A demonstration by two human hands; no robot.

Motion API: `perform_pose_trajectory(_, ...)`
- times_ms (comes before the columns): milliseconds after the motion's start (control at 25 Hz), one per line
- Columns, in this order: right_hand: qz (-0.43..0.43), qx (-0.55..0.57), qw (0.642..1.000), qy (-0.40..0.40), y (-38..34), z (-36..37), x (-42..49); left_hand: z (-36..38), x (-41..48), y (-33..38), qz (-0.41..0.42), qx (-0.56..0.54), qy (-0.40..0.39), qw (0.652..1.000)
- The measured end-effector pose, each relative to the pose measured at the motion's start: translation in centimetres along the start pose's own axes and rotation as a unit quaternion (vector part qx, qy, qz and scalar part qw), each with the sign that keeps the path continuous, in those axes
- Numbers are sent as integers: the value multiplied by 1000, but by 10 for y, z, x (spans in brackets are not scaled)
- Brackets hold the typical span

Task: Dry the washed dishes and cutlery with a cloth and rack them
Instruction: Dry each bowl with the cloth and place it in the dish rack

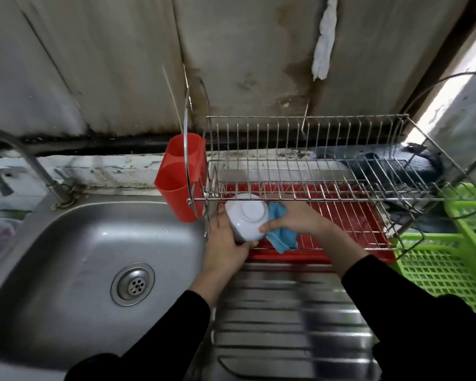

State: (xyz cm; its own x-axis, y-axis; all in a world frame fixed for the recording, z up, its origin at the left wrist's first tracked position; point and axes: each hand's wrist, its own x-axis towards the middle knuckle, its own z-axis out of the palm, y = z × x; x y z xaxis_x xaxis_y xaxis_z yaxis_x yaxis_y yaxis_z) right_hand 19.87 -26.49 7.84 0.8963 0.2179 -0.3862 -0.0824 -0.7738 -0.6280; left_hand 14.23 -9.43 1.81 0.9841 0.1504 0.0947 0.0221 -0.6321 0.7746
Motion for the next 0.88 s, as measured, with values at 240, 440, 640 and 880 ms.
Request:
perform_pose_trajectory(240,43,-4,999,-18,4,4,18,6,1,6,-39,42,21,998)
perform_pose_trajectory(440,27,-52,998,23,4,17,24,11,2,5,-45,67,23,997)
perform_pose_trajectory(640,3,-90,994,55,6,26,26,17,8,-1,-49,81,25,995)
perform_pose_trajectory(880,-58,-28,997,45,16,22,20,18,7,0,-51,72,40,995)
